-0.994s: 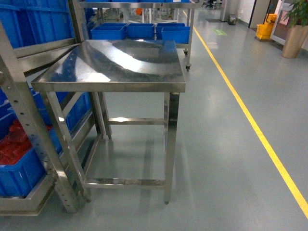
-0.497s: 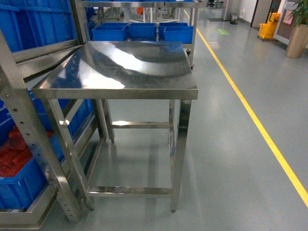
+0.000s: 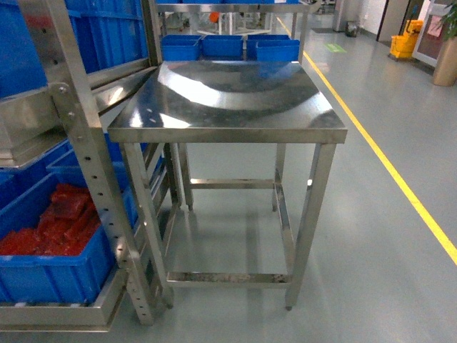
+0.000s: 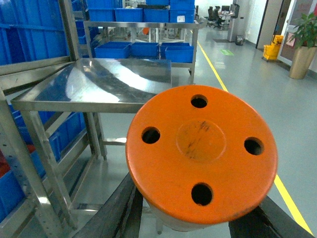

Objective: Sort blue parts and orange caps into right shelf containers

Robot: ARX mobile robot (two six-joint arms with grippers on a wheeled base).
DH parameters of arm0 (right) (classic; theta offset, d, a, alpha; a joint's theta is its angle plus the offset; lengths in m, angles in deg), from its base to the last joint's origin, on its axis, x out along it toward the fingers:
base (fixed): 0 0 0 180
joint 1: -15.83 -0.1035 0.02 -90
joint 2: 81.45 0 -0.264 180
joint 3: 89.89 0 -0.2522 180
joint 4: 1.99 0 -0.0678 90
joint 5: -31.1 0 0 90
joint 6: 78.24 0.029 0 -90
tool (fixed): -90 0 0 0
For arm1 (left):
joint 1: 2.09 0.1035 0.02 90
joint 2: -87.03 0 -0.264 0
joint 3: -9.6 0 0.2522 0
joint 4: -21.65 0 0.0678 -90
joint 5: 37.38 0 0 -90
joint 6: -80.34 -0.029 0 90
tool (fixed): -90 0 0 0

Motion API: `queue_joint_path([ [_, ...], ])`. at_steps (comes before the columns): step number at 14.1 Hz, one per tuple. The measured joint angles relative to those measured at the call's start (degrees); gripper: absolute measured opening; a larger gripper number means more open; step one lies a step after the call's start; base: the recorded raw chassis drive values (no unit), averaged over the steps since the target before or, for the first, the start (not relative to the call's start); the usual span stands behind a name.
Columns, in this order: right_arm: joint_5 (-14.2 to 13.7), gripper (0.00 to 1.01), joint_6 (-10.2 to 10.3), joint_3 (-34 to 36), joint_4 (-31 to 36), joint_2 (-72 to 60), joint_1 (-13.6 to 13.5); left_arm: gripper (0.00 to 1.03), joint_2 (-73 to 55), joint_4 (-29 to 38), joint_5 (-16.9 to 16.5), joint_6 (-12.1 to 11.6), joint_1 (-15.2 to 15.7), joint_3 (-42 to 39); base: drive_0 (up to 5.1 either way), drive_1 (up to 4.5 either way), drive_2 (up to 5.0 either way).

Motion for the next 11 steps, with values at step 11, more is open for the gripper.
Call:
queue_joint_path([
  [11, 0.00, 0.42, 0.00, 0.00, 0.00, 0.00, 0.00, 0.43, 0.00, -0.24, 0.07, 0.00, 0.00, 0.00, -5.0, 2.24, 2.6],
])
